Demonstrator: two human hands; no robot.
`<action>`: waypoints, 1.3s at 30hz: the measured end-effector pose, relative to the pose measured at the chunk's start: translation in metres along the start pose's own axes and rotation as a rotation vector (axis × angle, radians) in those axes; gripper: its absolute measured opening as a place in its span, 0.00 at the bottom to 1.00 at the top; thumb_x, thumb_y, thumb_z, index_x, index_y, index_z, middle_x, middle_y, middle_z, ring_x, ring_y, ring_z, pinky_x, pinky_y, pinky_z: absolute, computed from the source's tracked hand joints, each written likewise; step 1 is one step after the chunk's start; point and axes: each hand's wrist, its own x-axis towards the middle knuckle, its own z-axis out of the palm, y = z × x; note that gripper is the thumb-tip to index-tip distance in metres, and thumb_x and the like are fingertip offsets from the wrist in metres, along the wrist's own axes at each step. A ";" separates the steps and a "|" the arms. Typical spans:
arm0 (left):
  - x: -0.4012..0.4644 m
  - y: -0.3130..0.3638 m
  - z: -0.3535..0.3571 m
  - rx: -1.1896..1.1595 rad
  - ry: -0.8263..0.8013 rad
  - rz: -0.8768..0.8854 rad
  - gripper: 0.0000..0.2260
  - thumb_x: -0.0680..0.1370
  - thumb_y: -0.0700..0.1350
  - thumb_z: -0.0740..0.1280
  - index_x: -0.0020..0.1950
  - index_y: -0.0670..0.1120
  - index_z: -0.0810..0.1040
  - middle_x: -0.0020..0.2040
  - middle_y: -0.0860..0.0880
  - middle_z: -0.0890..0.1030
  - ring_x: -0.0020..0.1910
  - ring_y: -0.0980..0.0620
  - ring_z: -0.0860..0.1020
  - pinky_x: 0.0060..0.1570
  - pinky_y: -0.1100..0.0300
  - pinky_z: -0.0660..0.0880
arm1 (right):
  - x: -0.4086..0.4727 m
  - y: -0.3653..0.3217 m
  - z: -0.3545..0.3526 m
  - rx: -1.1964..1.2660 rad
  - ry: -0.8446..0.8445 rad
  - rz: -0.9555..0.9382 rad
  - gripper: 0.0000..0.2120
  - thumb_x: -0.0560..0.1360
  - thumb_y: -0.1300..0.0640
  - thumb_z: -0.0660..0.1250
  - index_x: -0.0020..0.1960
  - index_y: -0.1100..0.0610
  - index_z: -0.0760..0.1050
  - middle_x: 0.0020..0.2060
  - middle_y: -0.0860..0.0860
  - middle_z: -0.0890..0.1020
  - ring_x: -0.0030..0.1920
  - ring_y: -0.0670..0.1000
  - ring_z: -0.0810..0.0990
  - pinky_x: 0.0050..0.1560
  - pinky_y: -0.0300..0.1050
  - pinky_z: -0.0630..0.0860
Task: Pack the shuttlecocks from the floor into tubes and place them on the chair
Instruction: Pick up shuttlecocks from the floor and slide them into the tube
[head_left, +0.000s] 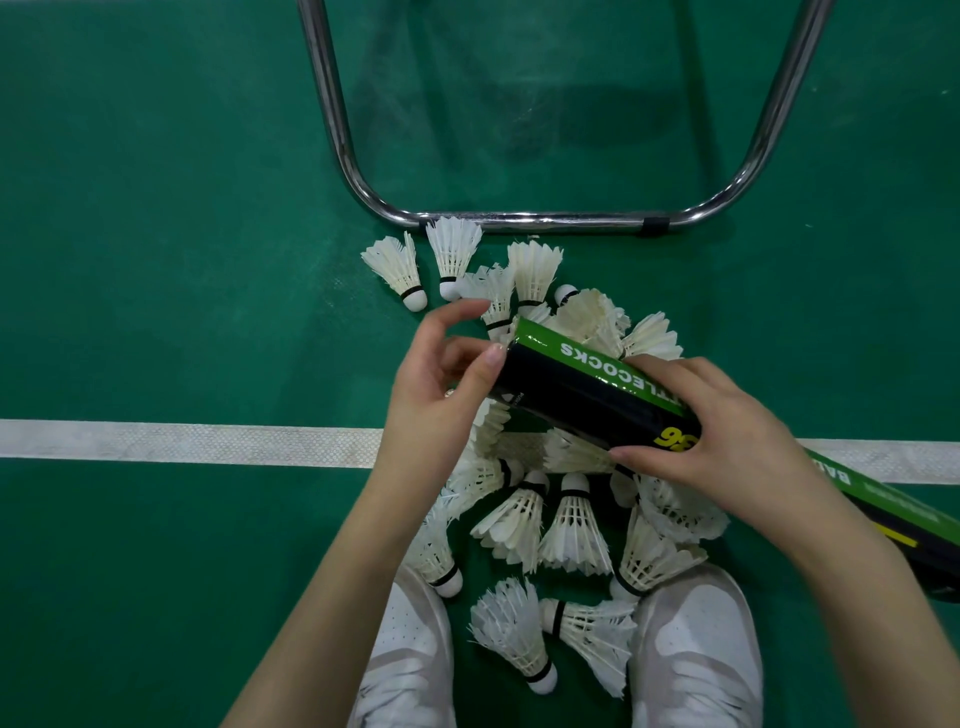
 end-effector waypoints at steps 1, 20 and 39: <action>0.000 0.000 0.000 0.015 -0.002 0.001 0.12 0.78 0.40 0.65 0.60 0.52 0.73 0.38 0.53 0.80 0.43 0.59 0.79 0.48 0.67 0.73 | 0.000 0.000 0.000 0.004 0.002 -0.002 0.37 0.60 0.32 0.64 0.67 0.38 0.62 0.55 0.38 0.69 0.55 0.49 0.73 0.53 0.53 0.74; 0.000 -0.001 -0.001 0.063 -0.138 -0.056 0.26 0.74 0.36 0.70 0.64 0.60 0.69 0.37 0.52 0.82 0.43 0.55 0.81 0.51 0.61 0.76 | 0.002 -0.001 0.003 0.012 0.007 -0.031 0.36 0.60 0.33 0.65 0.66 0.38 0.63 0.54 0.38 0.70 0.54 0.47 0.73 0.51 0.52 0.75; -0.003 0.000 0.001 0.151 -0.172 -0.081 0.34 0.70 0.34 0.74 0.66 0.64 0.66 0.48 0.48 0.84 0.51 0.53 0.82 0.57 0.55 0.77 | 0.001 0.001 0.005 -0.023 -0.001 -0.043 0.37 0.59 0.33 0.64 0.67 0.37 0.62 0.55 0.38 0.69 0.56 0.49 0.73 0.52 0.52 0.74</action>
